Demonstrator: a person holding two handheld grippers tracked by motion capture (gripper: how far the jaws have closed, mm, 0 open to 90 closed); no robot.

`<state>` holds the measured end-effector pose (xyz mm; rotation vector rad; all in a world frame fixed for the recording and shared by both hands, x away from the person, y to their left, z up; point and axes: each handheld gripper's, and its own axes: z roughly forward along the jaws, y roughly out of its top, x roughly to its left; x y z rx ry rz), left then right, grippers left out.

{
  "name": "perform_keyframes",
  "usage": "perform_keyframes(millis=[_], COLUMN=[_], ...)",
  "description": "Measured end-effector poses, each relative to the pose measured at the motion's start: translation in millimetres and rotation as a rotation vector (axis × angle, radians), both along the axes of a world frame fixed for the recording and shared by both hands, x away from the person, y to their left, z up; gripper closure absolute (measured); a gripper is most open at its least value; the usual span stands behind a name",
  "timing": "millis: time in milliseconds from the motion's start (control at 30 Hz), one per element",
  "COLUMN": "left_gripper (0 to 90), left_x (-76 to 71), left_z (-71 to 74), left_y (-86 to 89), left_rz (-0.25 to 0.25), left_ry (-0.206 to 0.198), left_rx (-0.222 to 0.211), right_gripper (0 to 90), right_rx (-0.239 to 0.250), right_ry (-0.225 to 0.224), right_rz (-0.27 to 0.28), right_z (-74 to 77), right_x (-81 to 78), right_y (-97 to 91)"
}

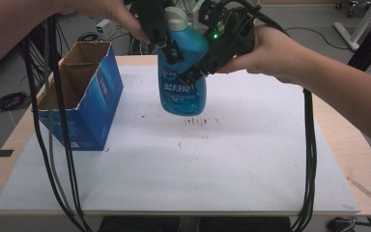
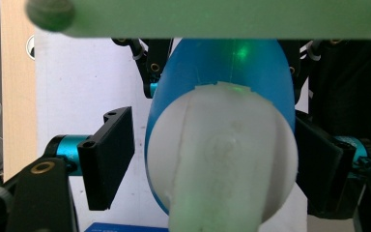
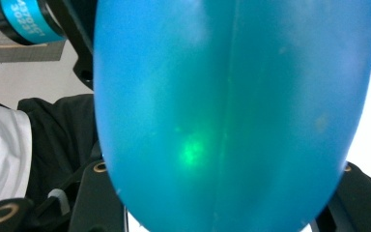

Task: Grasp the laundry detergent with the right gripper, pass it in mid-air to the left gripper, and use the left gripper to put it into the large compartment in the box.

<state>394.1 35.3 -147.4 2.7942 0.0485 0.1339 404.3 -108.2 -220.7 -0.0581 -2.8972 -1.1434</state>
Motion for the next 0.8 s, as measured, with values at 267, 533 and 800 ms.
perform_keyframes(millis=[267, 533, 800], left_gripper=[27.2, 29.4, 29.8], left_x=[1.2, 2.2, 1.8], left_z=[-0.2, -2.6, -3.1], left_y=[0.3, 0.3, -0.7], left_rz=[0.012, 0.015, 0.016], left_ry=[0.03, 0.029, 0.029], left_rx=[-0.01, 0.002, 0.006], right_gripper=[46.0, 45.9, 45.9], right_rx=[0.0, -0.001, 0.0], right_ry=[0.017, 0.016, 0.018], right_rz=[0.017, 0.017, 0.017], right_z=[0.3, 0.3, 0.4], right_x=[-0.2, -0.1, -0.4], right_y=[-0.4, 0.1, 0.0])
